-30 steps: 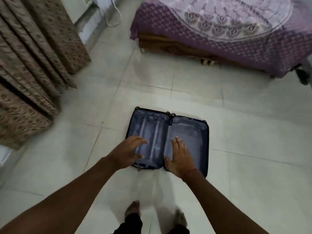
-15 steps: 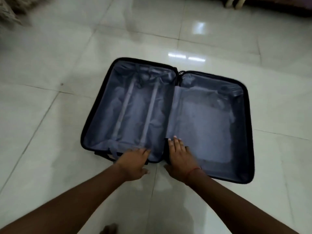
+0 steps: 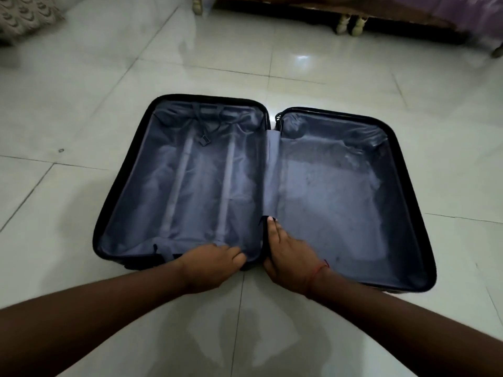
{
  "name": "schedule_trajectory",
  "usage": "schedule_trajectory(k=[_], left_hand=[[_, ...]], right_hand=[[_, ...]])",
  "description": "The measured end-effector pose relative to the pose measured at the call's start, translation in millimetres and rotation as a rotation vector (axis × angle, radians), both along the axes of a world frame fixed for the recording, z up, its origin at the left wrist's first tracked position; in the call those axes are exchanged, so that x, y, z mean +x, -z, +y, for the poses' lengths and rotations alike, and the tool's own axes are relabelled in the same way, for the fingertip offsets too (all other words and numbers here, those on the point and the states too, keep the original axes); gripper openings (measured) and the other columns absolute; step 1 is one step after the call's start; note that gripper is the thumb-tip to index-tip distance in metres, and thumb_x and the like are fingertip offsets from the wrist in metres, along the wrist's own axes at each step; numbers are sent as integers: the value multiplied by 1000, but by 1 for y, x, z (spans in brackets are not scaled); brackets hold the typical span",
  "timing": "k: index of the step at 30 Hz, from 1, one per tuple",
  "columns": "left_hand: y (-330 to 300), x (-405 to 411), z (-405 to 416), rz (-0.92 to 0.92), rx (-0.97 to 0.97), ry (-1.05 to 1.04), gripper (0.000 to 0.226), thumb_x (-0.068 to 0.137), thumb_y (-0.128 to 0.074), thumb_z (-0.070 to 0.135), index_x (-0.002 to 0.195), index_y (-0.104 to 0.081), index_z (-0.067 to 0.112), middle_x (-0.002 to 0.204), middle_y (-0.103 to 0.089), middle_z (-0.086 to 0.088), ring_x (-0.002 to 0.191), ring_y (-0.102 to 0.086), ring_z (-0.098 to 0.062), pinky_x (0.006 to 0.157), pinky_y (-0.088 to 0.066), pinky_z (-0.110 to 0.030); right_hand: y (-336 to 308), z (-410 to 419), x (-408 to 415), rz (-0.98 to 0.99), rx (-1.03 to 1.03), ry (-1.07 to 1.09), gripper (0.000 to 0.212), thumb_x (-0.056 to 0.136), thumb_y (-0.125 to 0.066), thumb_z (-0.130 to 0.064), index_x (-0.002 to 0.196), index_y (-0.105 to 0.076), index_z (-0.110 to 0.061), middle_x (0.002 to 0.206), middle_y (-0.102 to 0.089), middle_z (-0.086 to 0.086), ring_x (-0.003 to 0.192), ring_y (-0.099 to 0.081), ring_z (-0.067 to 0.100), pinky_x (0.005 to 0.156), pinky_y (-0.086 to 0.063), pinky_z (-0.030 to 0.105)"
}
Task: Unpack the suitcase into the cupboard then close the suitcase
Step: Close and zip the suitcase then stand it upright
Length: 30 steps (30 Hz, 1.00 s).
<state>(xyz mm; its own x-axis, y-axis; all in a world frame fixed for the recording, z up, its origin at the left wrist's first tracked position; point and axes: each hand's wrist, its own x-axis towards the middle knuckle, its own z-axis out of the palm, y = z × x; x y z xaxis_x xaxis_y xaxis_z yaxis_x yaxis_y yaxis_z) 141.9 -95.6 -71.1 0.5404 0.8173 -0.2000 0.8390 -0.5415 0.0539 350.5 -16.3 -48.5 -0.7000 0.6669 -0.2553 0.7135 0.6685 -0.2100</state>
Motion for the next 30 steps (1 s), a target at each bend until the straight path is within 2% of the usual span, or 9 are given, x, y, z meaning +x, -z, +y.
schedule_trajectory(k=[4,11,14,17,19,21,24,27,30], left_hand=[[-15,9,25,32,-74,-54,24,97,-38,10,119,-48,11,113,-53,-9,93,-57,-28,68,-38,-34],[-29,8,38,69,-174,-133,26,103,-36,21,127,-45,14,126,-50,-6,105,-56,-26,80,-44,-37],[-37,-2,38,21,-208,-120,34,102,-42,31,132,-47,15,129,-51,-6,111,-56,-26,91,-45,-38],[-60,-37,31,-280,-40,-36,25,92,-54,20,111,-67,12,105,-67,-6,95,-59,-22,82,-49,-32],[-72,-65,21,-483,147,-45,20,88,-52,11,93,-72,8,86,-67,-6,84,-56,-19,74,-48,-26],[-78,-87,7,-534,216,-121,22,87,-49,6,90,-71,6,84,-65,-7,83,-55,-17,74,-45,-23],[-73,-116,-15,-392,130,-236,31,84,-49,8,110,-67,10,106,-62,-9,96,-57,-18,82,-48,-25],[-61,-130,-36,-197,-99,-363,62,81,-59,11,140,-44,22,139,-46,1,123,-49,-20,100,-44,-34],[-53,-118,-30,27,-105,-330,59,88,-57,19,144,-38,24,139,-46,-2,123,-48,-24,94,-43,-35]], right_hand=[[-6,26,4,-42,76,-34,80,95,-40,-37,152,3,-1,160,-13,16,138,-37,27,99,-43,36],[-12,30,-4,-57,24,52,78,93,-43,-30,152,-2,-2,158,-18,16,135,-39,30,103,-43,40],[-21,27,-3,-7,91,110,74,87,-42,-35,150,-23,-2,151,-36,17,127,-50,31,98,-47,39],[-33,27,-15,207,307,-54,51,81,-41,-32,115,-66,-4,109,-70,15,89,-69,33,70,-58,38],[-35,26,-30,293,319,-182,36,86,-42,-31,91,-72,-12,85,-71,8,72,-68,30,56,-56,34],[-36,20,-52,287,227,-225,37,93,-42,-38,81,-69,-16,79,-69,5,72,-66,27,57,-50,29],[-28,9,-79,256,74,-245,35,96,-47,-47,98,-67,-18,102,-68,3,96,-62,22,74,-48,30],[-16,0,-91,163,17,-322,37,91,-50,-46,114,-60,-18,115,-63,5,105,-59,24,82,-50,33],[-7,1,-89,81,64,-334,39,86,-51,-42,116,-57,-18,113,-62,4,101,-60,26,79,-47,31]])
